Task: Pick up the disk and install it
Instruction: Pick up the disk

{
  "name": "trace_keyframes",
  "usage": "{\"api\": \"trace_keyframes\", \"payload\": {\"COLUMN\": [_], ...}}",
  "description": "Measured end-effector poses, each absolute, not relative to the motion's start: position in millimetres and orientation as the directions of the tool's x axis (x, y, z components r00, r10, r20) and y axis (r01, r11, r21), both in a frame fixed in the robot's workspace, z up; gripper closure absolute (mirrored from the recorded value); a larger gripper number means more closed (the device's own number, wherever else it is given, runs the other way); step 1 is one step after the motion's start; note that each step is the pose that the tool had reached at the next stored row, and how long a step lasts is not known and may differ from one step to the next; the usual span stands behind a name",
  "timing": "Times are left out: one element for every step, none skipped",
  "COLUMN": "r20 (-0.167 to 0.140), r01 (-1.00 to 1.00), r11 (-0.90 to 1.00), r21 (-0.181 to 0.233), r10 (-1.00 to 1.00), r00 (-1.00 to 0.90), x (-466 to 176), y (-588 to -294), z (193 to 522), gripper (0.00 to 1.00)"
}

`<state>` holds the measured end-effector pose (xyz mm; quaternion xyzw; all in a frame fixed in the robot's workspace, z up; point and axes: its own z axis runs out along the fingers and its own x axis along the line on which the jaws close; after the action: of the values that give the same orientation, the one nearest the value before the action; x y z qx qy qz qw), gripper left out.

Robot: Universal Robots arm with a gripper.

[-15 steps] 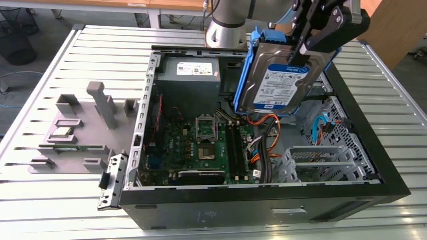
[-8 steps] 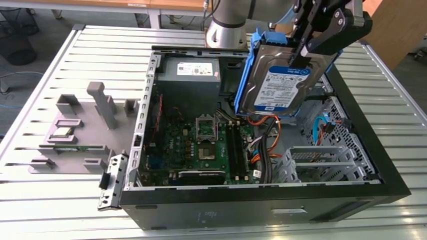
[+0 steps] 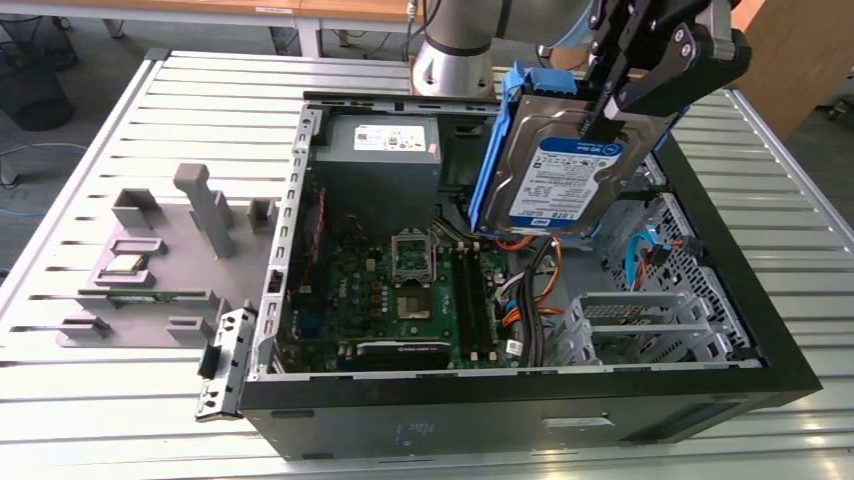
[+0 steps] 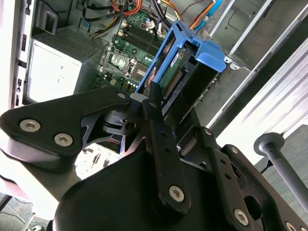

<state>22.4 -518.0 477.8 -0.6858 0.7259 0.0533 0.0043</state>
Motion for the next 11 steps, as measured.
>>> {"api": "trace_keyframes", "payload": {"r20": [-0.079,-0.08,-0.079,-0.079,-0.079,-0.079,-0.079,-0.08,-0.079,-0.08,-0.08], "r01": [-0.996,-0.996,-0.996,-0.996,-0.996,-0.996,-0.996,-0.996,-0.996,-0.996,-0.996], "r11": [0.054,0.054,0.054,0.054,0.054,0.054,0.054,0.054,0.054,0.054,0.054], "r21": [0.072,0.071,0.071,0.071,0.071,0.071,0.071,0.071,0.072,0.071,0.071], "r10": [-0.995,-0.995,-0.995,-0.995,-0.995,-0.995,-0.995,-0.995,-0.995,-0.995,-0.995], "r00": [-0.059,-0.059,-0.059,-0.059,-0.059,-0.059,-0.059,-0.059,-0.059,-0.059,-0.059], "x": [22.4,22.4,22.4,22.4,22.4,22.4,22.4,22.4,22.4,22.4,22.4], "y": [-518.8,-519.8,-520.6,-521.5,-522.4,-523.4,-524.4,-525.4,-526.6,-527.8,-529.0], "z": [477.7,477.7,477.7,477.6,477.6,477.6,477.6,477.5,477.5,477.4,477.3], "gripper": [0.65,0.65,0.65,0.65,0.65,0.65,0.65,0.65,0.65,0.65,0.65]}}
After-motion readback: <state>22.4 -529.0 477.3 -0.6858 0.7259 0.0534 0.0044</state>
